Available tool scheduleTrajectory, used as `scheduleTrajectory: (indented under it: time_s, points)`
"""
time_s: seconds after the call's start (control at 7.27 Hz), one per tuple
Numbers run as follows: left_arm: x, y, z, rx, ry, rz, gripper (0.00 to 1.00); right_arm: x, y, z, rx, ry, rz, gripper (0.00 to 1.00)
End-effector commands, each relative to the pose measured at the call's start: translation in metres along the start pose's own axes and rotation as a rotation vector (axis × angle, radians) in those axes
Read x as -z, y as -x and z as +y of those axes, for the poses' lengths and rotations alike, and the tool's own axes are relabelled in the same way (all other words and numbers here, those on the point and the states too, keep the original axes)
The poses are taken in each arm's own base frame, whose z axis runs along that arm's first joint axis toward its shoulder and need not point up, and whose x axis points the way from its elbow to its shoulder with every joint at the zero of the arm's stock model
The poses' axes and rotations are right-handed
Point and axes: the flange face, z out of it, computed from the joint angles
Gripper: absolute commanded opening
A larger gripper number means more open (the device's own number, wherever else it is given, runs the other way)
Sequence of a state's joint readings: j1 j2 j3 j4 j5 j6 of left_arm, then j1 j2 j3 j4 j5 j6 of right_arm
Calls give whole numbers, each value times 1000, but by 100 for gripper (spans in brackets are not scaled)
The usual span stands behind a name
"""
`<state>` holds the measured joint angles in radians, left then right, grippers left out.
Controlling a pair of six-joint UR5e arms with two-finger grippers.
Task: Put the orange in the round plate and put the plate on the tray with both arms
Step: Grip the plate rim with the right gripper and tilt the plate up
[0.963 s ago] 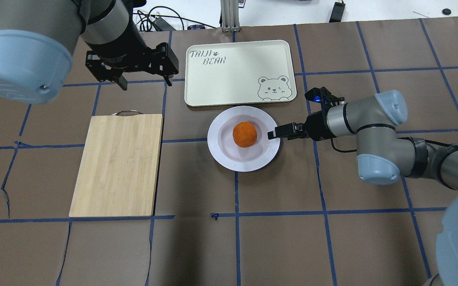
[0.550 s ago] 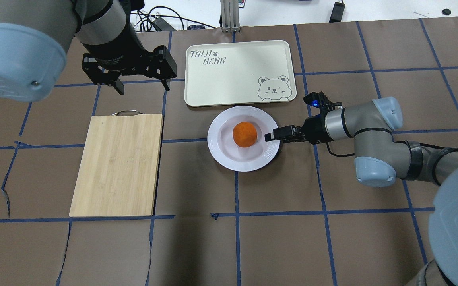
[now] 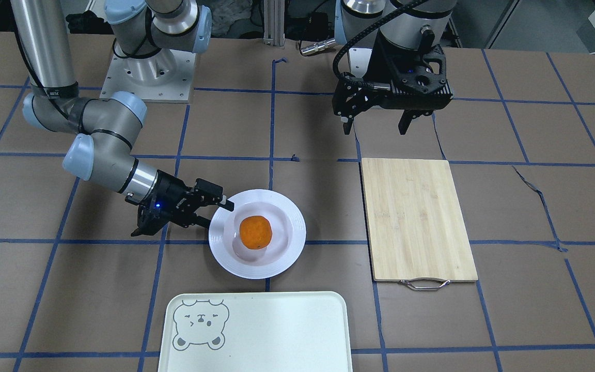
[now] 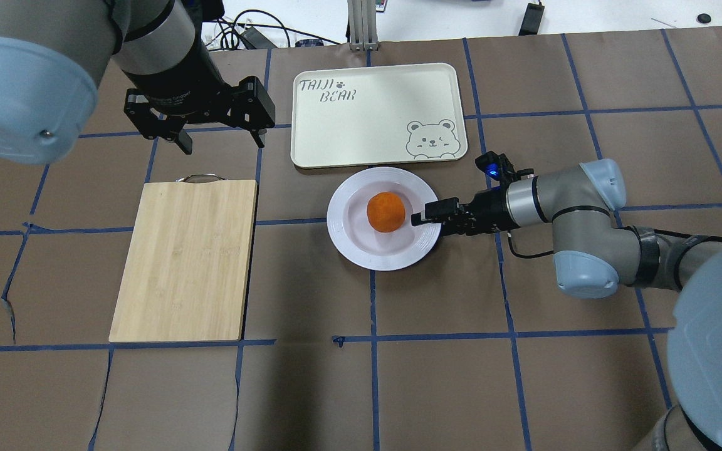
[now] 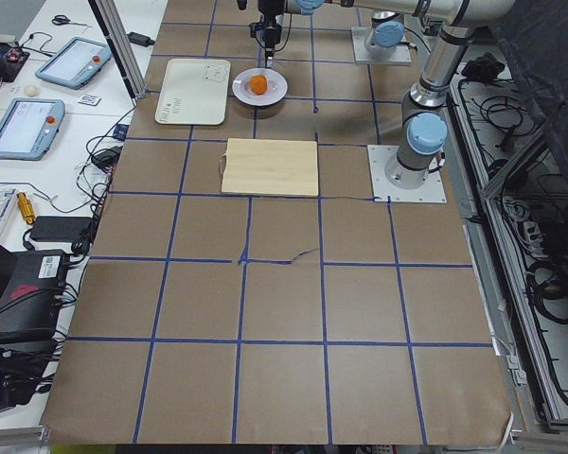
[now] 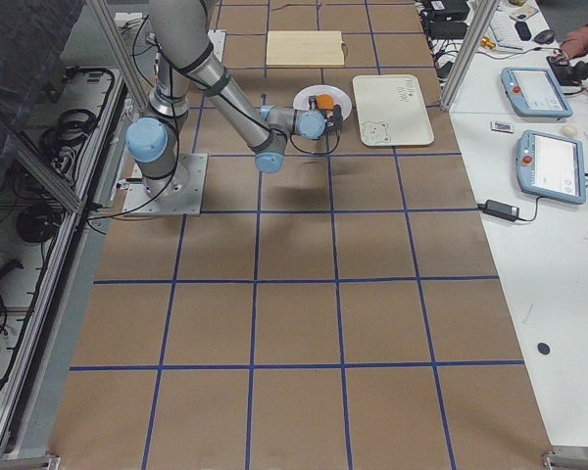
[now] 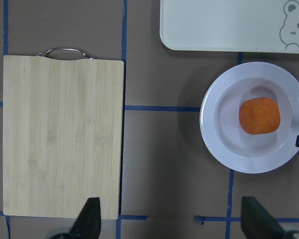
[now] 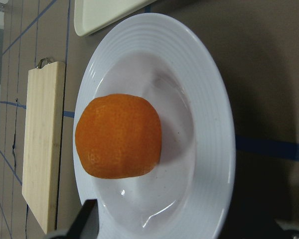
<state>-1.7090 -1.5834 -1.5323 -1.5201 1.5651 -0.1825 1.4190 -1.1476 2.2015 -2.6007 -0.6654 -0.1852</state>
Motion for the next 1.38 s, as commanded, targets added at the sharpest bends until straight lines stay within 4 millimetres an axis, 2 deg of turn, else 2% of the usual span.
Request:
scheduleTrajectory:
  time_s: [0.0, 0.28, 0.41, 0.69, 1.24]
  points:
    - [0, 0, 0, 0, 0, -1, 100, -8, 6, 2, -74, 16, -1, 99]
    - [0, 0, 0, 2, 0, -1, 100, -14, 14, 1, -107, 26, 4, 95]
    - [-1, 0, 0, 0, 1, -1, 100, -16, 19, 1, -137, 26, 3, 87]
    - [-1, 0, 0, 0, 1, 0, 100, -16, 21, 1, -139, 26, 8, 62]
    - [-1, 0, 0, 0, 1, 0, 100, -15, 22, 1, -140, 23, 8, 33]
